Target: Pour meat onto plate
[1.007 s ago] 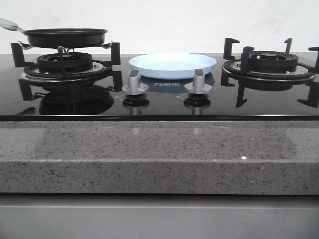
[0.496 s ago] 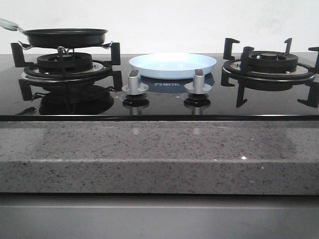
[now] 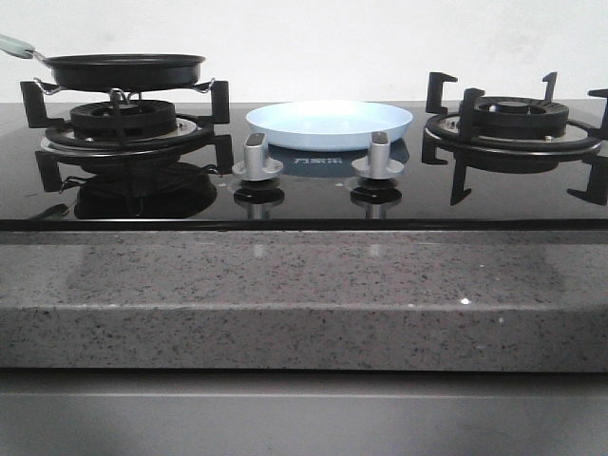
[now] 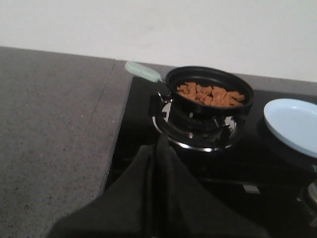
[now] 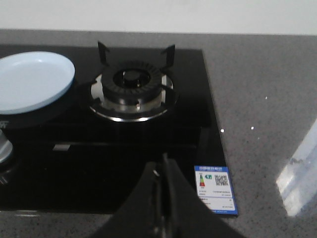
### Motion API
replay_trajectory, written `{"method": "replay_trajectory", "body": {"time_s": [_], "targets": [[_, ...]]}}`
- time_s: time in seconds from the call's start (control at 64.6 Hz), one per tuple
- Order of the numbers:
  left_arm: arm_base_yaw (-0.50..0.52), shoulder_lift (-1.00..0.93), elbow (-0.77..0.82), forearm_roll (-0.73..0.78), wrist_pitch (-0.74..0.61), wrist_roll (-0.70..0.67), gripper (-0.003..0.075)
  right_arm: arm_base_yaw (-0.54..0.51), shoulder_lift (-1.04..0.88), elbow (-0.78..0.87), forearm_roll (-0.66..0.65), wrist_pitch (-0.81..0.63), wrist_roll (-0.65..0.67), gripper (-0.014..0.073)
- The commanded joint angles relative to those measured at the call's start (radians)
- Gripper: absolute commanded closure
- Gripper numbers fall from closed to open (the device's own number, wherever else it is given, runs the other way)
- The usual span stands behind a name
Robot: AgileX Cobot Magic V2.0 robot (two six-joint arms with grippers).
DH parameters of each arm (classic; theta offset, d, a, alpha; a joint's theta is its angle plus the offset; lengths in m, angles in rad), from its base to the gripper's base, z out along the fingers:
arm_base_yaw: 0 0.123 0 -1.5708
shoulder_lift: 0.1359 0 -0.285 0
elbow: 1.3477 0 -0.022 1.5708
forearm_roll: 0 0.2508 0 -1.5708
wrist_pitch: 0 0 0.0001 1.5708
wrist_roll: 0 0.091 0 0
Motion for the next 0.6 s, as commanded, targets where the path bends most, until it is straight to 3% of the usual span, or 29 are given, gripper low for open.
{"method": "replay_trajectory", "body": {"time_s": [0.0, 0.418, 0.511, 0.588], "targets": [[-0.008, 0.04, -0.036, -0.009, -0.072, -0.004, 0.0741, -0.007, 0.045, -0.033, -0.012, -0.056, -0.012, 0.0708], [-0.008, 0.105, -0.036, -0.017, -0.043, -0.004, 0.074, -0.007, 0.104, -0.033, -0.012, 0.01, -0.012, 0.0693], [-0.008, 0.105, -0.036, 0.007, -0.042, -0.004, 0.072, -0.007, 0.104, -0.033, -0.011, 0.011, -0.012, 0.0585], [-0.008, 0.105, -0.036, 0.031, -0.041, -0.002, 0.0611, -0.006, 0.104, -0.033, -0.011, 0.013, -0.012, 0.0425]]}}
